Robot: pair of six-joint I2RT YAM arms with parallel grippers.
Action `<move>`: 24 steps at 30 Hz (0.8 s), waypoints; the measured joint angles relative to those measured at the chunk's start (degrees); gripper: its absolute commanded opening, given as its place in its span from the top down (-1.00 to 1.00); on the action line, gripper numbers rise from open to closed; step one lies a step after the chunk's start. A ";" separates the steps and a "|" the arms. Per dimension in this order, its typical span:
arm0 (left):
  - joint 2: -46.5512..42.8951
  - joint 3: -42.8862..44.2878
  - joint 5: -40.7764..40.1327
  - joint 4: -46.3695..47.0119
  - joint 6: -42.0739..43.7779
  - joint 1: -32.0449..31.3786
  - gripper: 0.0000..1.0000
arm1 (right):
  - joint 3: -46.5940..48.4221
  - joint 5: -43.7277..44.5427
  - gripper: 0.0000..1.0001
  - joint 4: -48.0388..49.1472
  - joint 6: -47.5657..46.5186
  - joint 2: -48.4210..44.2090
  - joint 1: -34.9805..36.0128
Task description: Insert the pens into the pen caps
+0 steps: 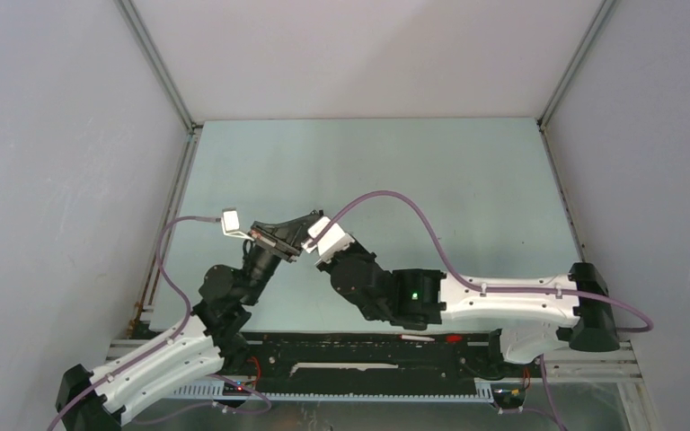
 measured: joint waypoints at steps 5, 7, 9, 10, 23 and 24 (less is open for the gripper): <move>1.49 0.96 -1.51 -0.76 -0.83 0.44 1.00 | 2.56 3.74 1.00 -0.92 -2.01 2.93 0.09; 1.77 0.98 -1.66 -0.74 -1.14 0.46 1.00 | 2.91 3.74 1.00 -1.64 -2.16 3.06 -0.02; 1.81 0.98 -1.68 -0.85 -1.33 0.46 1.00 | 3.06 2.89 1.00 -2.29 -1.64 3.04 -0.31; 1.81 0.98 -1.70 -1.07 -1.33 0.48 1.00 | 3.06 1.88 1.00 -2.91 -1.22 2.82 -0.61; 1.84 -1.22 9.35 10.23 -0.61 0.48 1.00 | -8.41 -37.68 1.00 1.49 13.09 -15.89 -12.55; 1.84 -1.75 10.34 11.65 -0.33 0.48 1.00 | -9.07 -41.05 1.00 1.86 14.29 -16.68 -13.64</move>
